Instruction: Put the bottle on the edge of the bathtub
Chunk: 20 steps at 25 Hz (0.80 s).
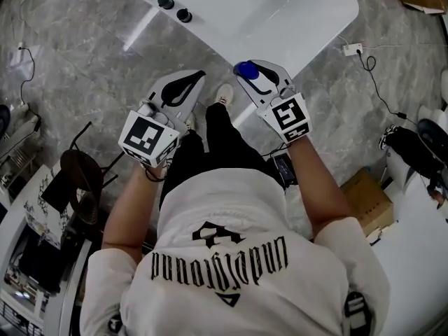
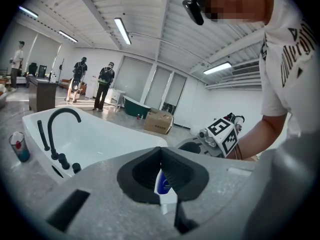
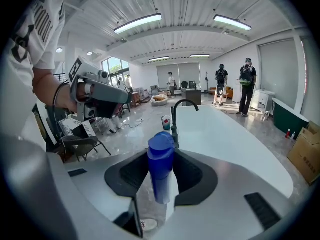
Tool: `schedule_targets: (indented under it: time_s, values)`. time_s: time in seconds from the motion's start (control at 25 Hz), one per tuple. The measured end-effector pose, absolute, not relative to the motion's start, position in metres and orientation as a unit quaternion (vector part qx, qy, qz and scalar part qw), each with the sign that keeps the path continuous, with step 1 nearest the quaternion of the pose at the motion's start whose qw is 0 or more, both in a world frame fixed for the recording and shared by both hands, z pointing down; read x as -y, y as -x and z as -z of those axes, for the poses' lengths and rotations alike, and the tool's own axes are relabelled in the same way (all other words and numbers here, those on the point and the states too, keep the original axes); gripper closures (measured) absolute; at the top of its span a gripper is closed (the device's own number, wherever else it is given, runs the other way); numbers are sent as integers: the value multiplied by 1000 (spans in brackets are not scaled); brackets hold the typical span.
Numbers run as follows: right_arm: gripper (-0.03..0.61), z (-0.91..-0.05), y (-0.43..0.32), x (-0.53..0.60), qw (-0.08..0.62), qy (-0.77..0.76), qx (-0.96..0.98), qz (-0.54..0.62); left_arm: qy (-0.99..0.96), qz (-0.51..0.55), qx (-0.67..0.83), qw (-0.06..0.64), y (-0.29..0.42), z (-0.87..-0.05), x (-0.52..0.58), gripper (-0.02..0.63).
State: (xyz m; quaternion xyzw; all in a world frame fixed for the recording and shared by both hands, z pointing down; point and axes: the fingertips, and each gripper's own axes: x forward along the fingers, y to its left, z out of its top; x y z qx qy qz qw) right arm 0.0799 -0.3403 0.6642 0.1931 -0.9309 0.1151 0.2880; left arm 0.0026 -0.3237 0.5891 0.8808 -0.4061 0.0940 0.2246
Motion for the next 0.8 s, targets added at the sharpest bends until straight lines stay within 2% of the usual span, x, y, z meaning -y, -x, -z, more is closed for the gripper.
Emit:
schedule_targets:
  time_s: [0.8]
  values:
    - [423,-764,-72,378,338,-170,919,-110,-870,-115,409,250,1,-666,352,600]
